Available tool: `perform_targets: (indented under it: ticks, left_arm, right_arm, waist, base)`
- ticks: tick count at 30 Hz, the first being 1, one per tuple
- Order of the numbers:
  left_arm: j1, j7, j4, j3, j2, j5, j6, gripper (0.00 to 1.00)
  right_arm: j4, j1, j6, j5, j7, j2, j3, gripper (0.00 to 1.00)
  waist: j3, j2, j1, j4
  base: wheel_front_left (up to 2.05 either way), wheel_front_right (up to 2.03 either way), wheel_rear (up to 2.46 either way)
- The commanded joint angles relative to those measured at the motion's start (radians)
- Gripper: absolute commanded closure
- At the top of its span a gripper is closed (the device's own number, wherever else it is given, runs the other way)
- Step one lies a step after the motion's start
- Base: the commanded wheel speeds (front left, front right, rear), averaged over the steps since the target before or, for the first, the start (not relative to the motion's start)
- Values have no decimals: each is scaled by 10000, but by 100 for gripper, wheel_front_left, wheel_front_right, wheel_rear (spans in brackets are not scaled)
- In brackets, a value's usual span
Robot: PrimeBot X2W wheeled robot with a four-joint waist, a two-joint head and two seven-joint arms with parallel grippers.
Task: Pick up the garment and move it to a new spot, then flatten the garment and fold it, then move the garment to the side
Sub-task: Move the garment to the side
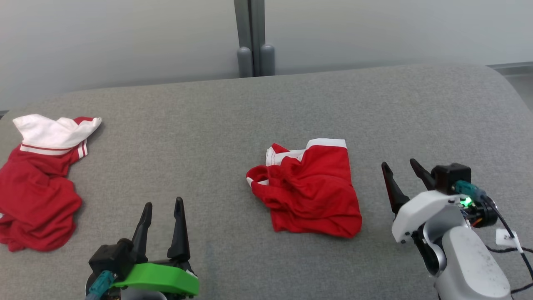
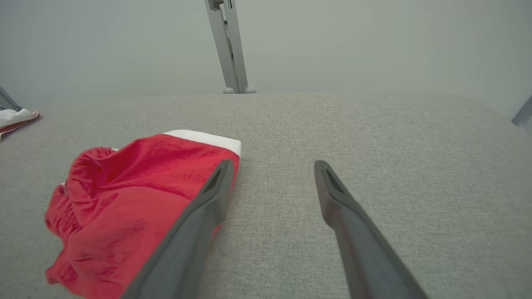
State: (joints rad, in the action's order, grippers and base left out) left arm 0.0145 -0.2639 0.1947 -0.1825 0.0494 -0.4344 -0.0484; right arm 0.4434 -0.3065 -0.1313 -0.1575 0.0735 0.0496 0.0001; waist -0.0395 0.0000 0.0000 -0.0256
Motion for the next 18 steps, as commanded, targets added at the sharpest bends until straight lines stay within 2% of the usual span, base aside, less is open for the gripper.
perform_targets:
  ticks: [1, 6, 10, 18]
  left_arm:
    - [184, -7, 15, 8, 22, 37, -32, 0]
    - [373, -7, 124, -32, 22, -44, -37, 0]
    - [517, -7, 140, -29, 20, -93, -18, 0]
    - [664, -7, 121, -15, 22, -144, -9, 0]
  right_arm:
    - [148, -314, 11, 54, -379, 21, 64, 0]
    - [799, -1187, 11, 189, -1761, 29, 361, 0]
    - [1406, -1612, 11, -142, -2739, 84, 556, 0]
    - [2430, -2091, 11, -765, -3758, 213, 1109, 0]
  waist:
    - [-136, 0, 0, -165]
    - [-380, 0, 0, -491]
    - [-601, 0, 0, -743]
    - [-863, 0, 0, -1077]
  base:
    - [0, 0, 0]
    - [0, 0, 0]
    - [0, 0, 0]
    - [0, 0, 0]
